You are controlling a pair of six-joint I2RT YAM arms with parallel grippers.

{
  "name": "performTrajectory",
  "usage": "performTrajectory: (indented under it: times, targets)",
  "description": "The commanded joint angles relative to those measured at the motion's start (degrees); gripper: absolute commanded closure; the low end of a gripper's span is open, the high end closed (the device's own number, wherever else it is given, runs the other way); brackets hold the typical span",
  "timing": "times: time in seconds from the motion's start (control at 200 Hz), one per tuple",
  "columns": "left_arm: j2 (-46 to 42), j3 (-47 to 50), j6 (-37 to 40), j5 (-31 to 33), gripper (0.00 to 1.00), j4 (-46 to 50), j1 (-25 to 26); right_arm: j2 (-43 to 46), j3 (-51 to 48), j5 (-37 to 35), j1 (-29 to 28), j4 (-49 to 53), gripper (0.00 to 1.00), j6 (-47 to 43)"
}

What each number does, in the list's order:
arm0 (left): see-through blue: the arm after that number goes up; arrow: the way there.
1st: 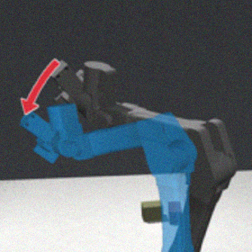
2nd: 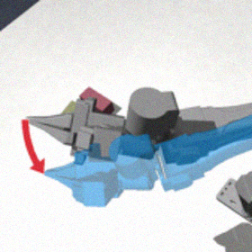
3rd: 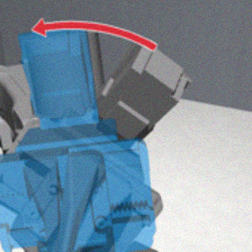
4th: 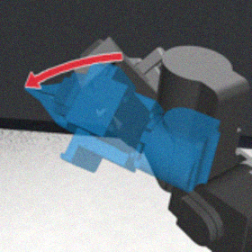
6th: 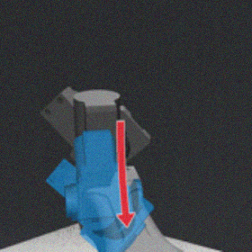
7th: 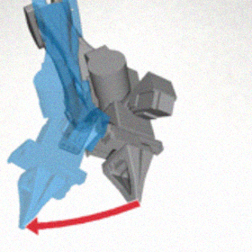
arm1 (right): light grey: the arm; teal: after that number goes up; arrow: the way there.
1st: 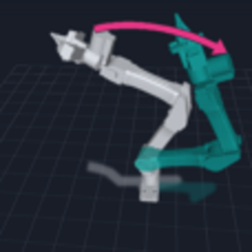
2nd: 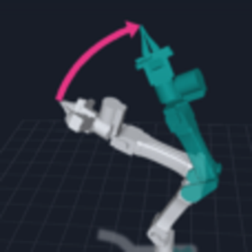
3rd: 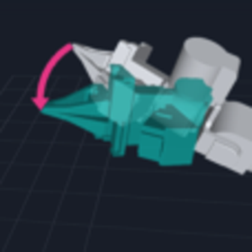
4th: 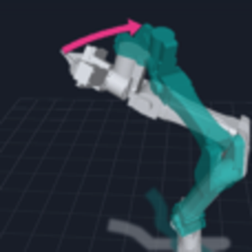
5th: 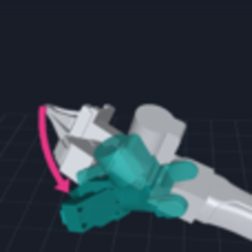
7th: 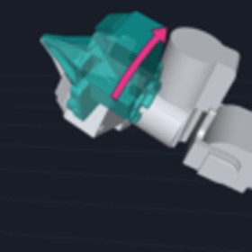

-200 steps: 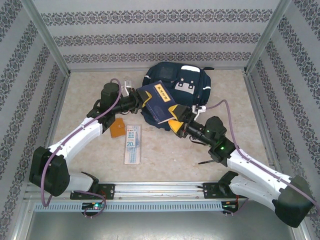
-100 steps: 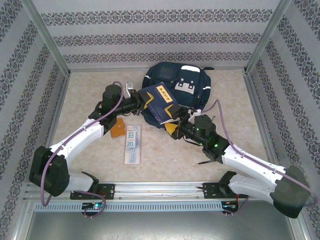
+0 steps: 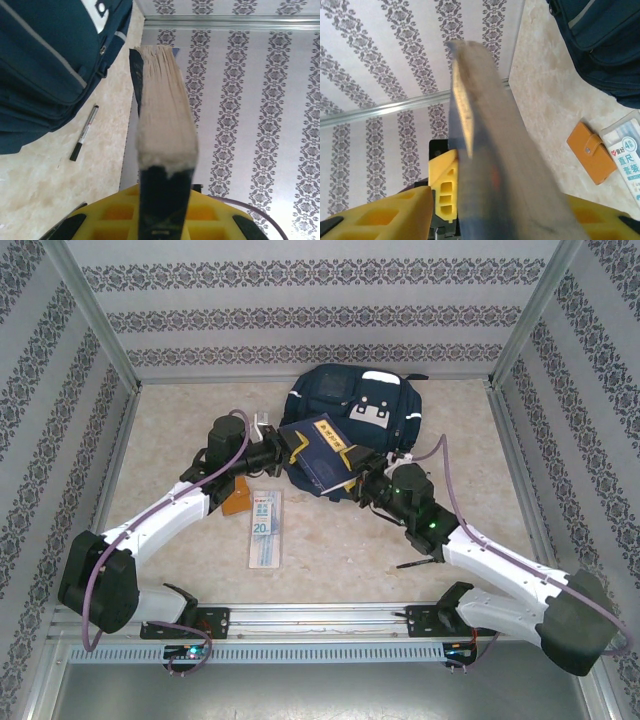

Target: Pack books, pencil case, and school supplies into a backpack

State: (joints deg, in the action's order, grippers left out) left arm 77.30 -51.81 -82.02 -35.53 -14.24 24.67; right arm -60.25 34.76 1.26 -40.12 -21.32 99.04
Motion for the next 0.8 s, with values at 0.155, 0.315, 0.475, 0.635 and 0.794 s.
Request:
performTrajectory:
  times: [0.155, 0.315, 0.475, 0.635, 0.794]
  targets:
    - [1.7, -1.4, 2.0, -2.2, 0.70, 3.2, 0.4, 0.6, 3.4, -1.3, -0.7, -3.1, 0.94, -5.7]
    - [5.1, -6.3, 20.6, -7.9, 0.44, 6.5, -3.3, 2.7, 1.2, -0.2, 2.4, 0.4, 1.00, -9.3]
    - [11.1, -20.0, 68.1, -2.6, 0.33, 32.1, -1.1, 8.5, 0.6, 3.6, 12.3, 10.4, 1.00, -15.0]
    - [19.7, -23.9, 100.6, 5.0, 0.34, 39.0, 4.3, 13.2, 1.5, 10.8, 25.9, 20.3, 1.00, -21.9]
    - [27.3, -28.1, 122.4, 14.4, 0.27, 40.3, 10.4, 16.0, 3.4, 17.8, 39.3, 30.9, 1.00, -30.6]
